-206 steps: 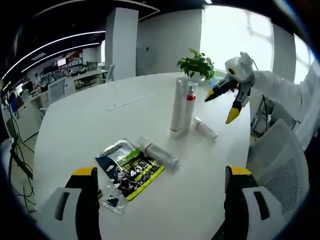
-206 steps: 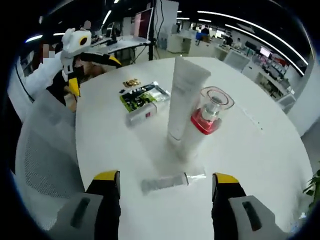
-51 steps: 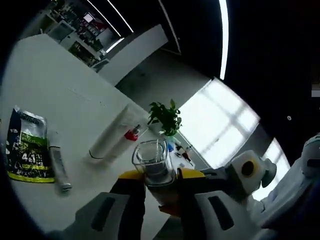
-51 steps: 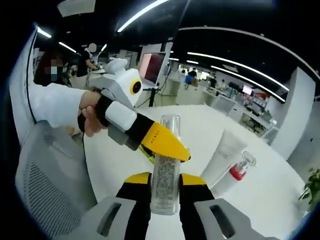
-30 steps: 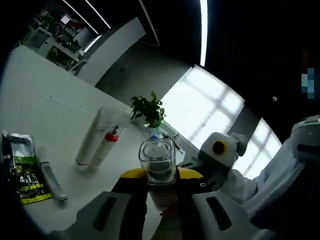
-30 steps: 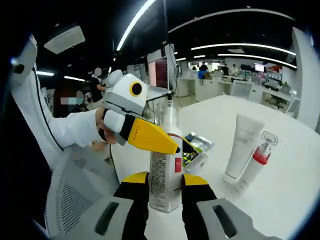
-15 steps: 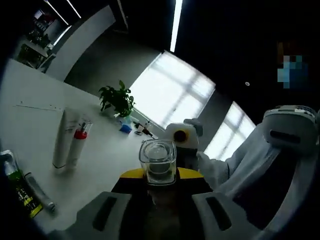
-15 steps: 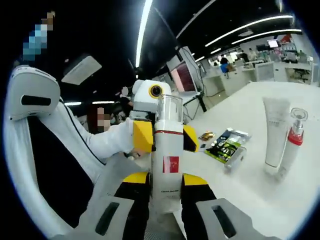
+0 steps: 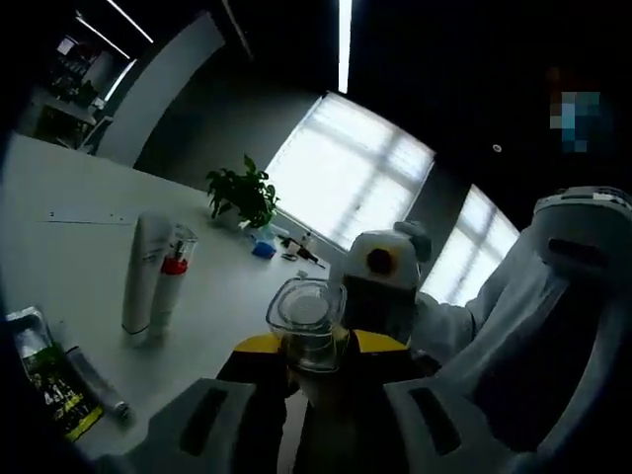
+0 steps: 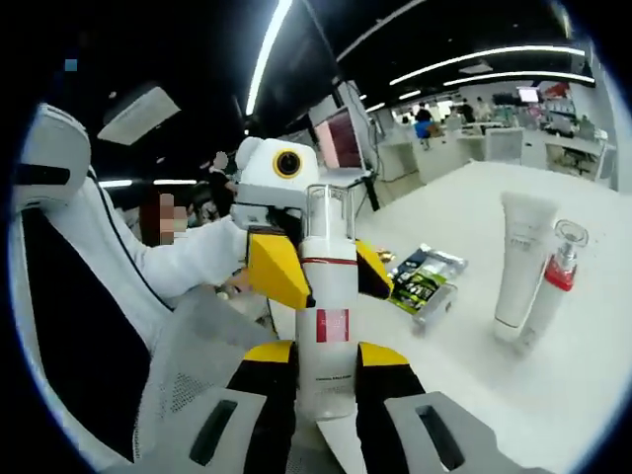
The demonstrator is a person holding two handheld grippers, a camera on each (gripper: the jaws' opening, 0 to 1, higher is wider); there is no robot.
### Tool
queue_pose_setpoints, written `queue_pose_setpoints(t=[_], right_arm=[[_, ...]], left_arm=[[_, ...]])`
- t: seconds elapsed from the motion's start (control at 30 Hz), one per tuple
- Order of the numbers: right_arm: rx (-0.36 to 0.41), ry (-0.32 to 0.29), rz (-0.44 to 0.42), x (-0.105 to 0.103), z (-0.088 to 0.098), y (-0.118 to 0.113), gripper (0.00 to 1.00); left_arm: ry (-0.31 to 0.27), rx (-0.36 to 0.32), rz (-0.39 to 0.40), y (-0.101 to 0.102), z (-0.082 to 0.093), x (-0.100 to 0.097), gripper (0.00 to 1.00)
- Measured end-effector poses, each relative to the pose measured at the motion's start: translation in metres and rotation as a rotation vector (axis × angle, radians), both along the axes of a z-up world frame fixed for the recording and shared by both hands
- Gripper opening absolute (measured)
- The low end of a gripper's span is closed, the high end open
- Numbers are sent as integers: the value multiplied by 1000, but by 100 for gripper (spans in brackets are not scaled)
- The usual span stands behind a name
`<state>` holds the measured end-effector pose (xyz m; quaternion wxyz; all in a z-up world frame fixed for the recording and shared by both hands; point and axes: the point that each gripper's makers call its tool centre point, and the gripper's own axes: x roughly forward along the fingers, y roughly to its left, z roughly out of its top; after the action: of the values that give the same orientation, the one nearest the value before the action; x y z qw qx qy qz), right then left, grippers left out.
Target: Arrange the skincare products in the storage area until every visible bottle or jar stands upright without overlapping.
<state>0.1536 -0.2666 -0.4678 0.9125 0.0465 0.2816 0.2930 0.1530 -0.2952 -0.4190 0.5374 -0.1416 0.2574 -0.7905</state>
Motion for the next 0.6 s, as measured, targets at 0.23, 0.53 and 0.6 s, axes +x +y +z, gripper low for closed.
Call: queue_pose_setpoints(t=[0.23,0.53,0.6], right_arm=[[-289,-67,-134,14,-5,-25,14],[-498,-140,-252,31,1,-48,13],[-556,-156,-249,33,3,-50,13]], left_arm=[[4,35,116,-9,-7,14,20],[34,32,275,-22,-6,39,17],[51,30,309,-25,-5,43,17]])
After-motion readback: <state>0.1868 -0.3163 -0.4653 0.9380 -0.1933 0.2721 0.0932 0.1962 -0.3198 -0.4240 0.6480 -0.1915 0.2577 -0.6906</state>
